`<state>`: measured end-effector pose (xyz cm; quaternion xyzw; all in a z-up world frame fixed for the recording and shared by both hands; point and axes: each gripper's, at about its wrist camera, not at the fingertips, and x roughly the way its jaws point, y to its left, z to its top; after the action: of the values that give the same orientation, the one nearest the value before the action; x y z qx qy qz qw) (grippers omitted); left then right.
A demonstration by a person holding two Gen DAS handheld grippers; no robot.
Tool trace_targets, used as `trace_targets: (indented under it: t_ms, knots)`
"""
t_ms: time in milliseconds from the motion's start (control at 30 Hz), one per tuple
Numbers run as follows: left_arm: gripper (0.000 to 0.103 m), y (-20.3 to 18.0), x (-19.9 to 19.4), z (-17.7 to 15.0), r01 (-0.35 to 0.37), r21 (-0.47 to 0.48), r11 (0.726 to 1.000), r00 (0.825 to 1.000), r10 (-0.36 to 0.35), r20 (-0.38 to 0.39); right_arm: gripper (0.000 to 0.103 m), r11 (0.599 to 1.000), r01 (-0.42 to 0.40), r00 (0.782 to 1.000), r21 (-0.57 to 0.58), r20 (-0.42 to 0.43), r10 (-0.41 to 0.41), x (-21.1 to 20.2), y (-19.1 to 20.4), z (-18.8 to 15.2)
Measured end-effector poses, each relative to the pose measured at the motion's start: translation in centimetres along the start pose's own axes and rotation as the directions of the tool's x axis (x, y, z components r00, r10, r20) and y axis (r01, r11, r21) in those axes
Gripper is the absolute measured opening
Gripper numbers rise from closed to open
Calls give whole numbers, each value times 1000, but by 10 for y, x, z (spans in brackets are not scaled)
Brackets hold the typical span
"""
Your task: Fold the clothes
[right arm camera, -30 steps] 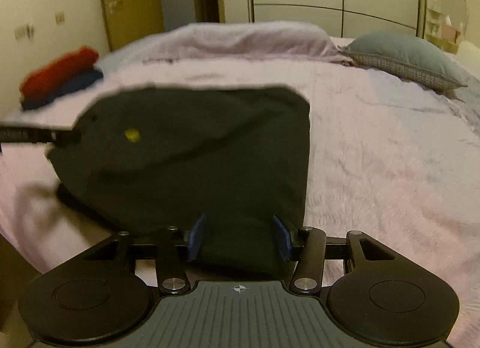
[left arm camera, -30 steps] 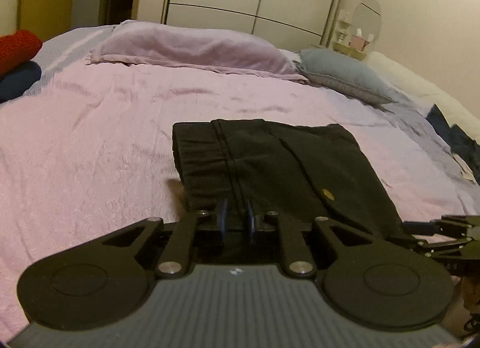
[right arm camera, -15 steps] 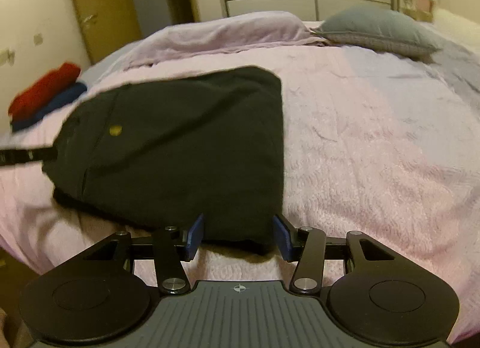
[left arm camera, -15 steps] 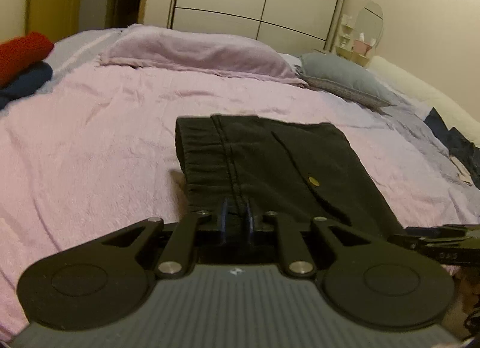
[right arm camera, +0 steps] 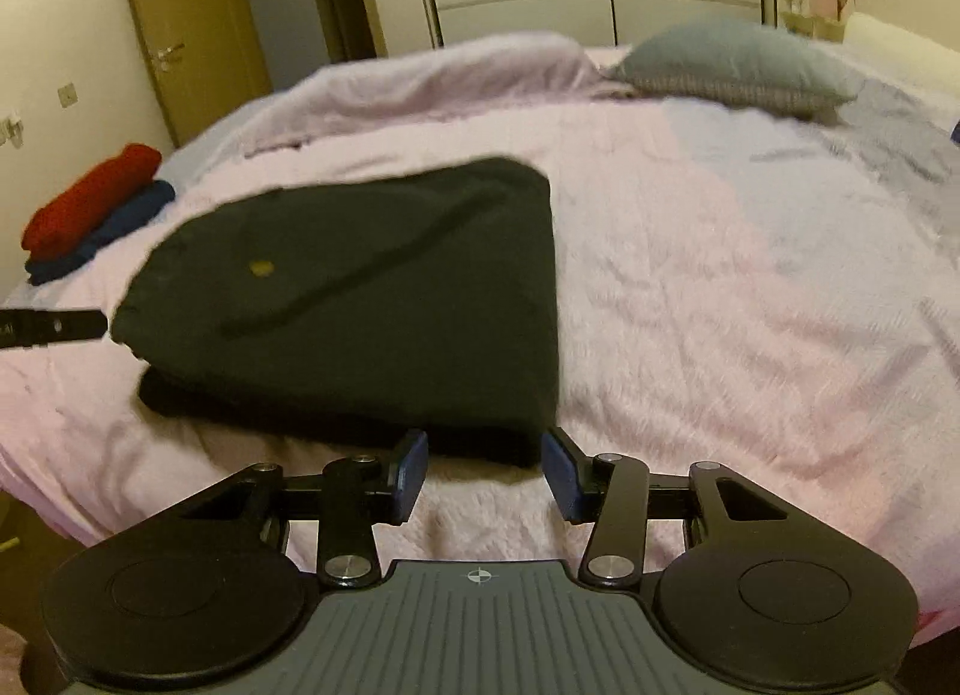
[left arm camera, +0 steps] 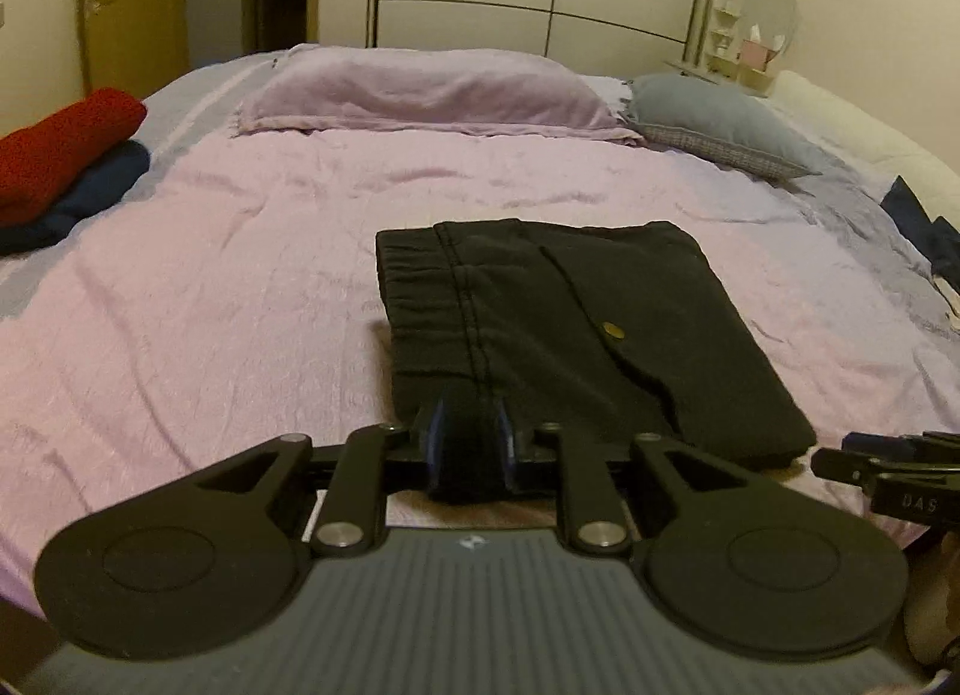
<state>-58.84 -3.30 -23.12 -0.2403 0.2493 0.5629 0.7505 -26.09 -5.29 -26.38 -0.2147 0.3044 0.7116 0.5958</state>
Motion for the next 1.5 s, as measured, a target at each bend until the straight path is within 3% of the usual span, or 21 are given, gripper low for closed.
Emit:
trace_targets:
  t_ms: [233,467,1033,1233,1300,1367,1433,1500]
  knots:
    - [20,-25,-8,-4,-29,66,997,998,32,-57,47,999,-28,997,29,-67,30,-1,12,-6]
    - [23,-38,-18,-9,-4,93,996,999,9,-47,47,999,-36,998,21,-47,37,-12,12,-10]
    - [23,-36,-4,2,-28,107,994,998,34,-55,47,999,-33,998,29,-51,34,-7,9,-11]
    - [23,-22,-2,19,-13,102,995,1000,13,2,47,998,-59,998,0,12,59,-3,3,6]
    - [23,-15,2,28,-10,100,995,999,7,32,41,998,-70,997,-9,37,70,4,-2,17]
    - [21,-8,12,39,-9,102,995,998,3,60,20,995,-98,994,-20,37,99,16,-6,28]
    - [19,-2,26,47,-15,105,994,998,8,69,12,991,-129,991,-27,24,129,32,-7,36]
    - [19,6,46,51,-14,96,995,999,10,45,11,988,-148,989,-37,-1,148,51,-3,39]
